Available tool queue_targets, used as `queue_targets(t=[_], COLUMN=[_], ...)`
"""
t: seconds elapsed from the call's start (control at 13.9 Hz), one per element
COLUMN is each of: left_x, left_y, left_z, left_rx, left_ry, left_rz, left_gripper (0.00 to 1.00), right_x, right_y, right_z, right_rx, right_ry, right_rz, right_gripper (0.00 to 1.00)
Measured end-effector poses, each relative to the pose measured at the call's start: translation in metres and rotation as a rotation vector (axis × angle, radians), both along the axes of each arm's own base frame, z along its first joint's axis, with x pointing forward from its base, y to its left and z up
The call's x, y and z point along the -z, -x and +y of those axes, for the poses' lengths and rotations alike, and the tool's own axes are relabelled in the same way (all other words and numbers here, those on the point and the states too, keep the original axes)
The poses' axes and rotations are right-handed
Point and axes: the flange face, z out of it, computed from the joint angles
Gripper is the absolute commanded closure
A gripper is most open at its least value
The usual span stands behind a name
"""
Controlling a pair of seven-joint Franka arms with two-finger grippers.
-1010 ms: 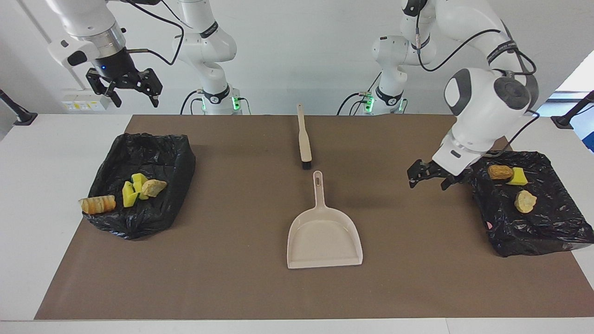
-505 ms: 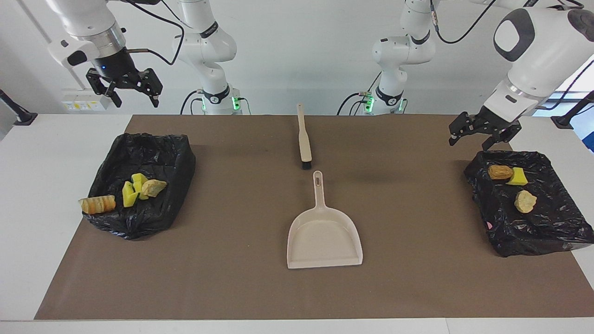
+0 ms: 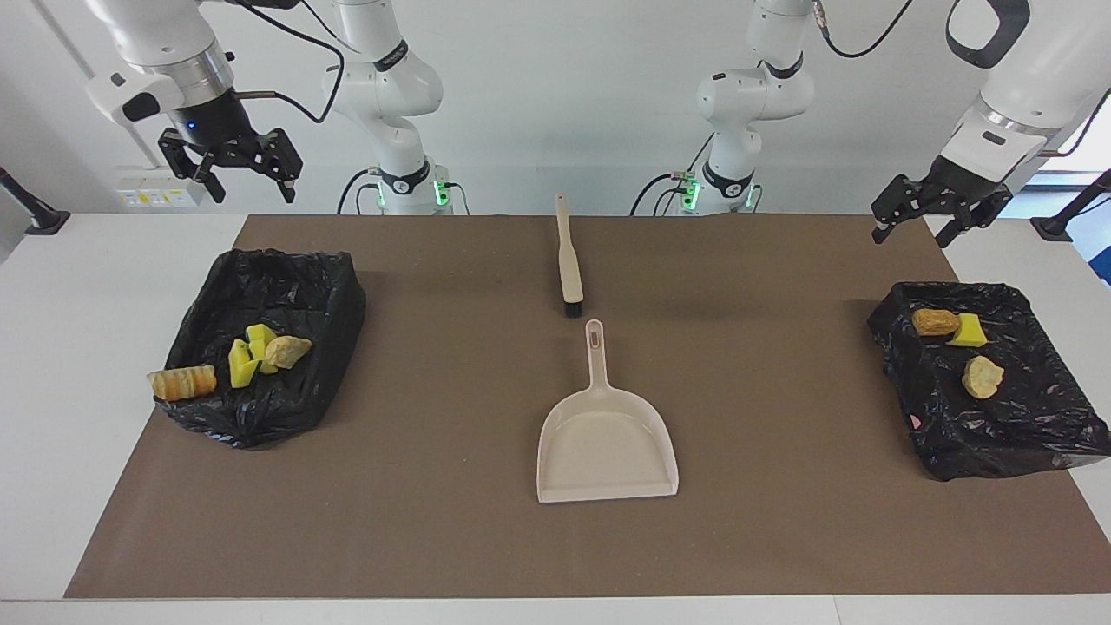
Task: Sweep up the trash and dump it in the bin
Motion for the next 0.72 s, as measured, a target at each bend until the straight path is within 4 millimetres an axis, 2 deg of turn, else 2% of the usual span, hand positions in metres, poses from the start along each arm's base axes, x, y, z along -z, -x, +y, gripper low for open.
queue_targets(t=[0.36, 0.58, 0.72], left_x=[-0.005, -0.006, -0.006], left_y=[0.0, 0.0, 0.0], left_z=[-0.006, -0.03, -0.038], left_rx=[0.017, 0.049, 0.059], left_ry=[-0.061, -0.059, -0.049], left_rz=[0.004, 0.003, 0.003], left_gripper=[0.0, 0.0, 0.0], right_x=[0.0, 0.0, 0.0], right_y=[0.0, 0.0, 0.0], right_z=[0.0, 0.0, -0.003], right_rx=[0.0, 0.001, 0.006], right_ry=[0.0, 0.0, -0.001], right_rz=[0.0, 0.0, 0.0], right_gripper=[0.0, 0.0, 0.0])
